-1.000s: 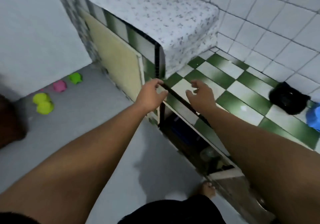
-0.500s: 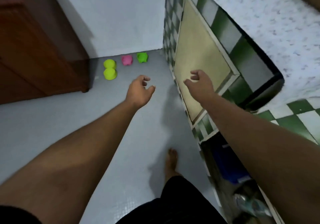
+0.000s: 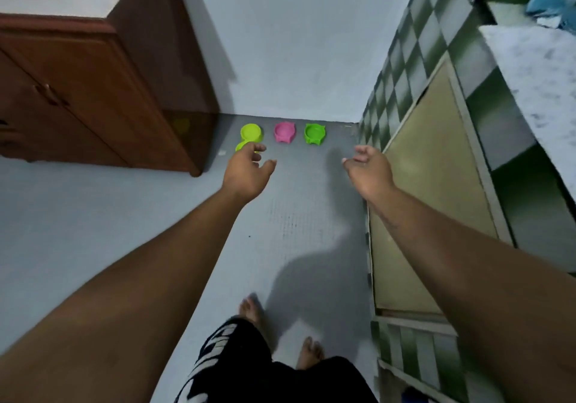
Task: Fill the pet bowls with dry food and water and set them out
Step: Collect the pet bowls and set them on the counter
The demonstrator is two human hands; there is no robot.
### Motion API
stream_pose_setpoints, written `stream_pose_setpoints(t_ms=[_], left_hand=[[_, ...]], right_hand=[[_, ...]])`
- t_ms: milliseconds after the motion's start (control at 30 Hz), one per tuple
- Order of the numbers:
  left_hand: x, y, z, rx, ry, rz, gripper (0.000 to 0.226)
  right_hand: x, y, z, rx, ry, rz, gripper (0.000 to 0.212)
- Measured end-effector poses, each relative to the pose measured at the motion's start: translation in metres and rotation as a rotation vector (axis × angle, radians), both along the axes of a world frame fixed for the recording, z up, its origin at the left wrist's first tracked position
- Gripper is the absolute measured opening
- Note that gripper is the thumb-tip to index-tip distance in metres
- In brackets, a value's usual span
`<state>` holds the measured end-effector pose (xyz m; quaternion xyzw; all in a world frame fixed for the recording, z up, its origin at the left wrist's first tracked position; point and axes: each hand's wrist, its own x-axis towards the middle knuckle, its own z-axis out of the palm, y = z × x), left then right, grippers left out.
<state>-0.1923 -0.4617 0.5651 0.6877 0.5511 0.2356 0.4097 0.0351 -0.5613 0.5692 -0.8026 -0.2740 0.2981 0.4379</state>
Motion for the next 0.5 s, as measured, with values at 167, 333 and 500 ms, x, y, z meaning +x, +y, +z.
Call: stream_pose_setpoints(t_ms=[167, 333, 500], left_hand=[[0.026, 0.091, -0.017, -0.02, 0.006, -0.003, 0.037], [0.057, 0.185, -0.025, -0.072, 0.004, -0.059, 0.037], [0.097, 0.264, -0.031, -0.113, 0.026, -0.067, 0.037]], right_hand=[[0.027, 0.082, -0.011, -0.033, -0.011, 0.007, 0.047], [0.049, 0.156, -0.006, -0.068, -0.048, -0.051, 0.047], [0.083, 0.223, -0.012, -0.114, 0.003, -0.077, 0.044]])
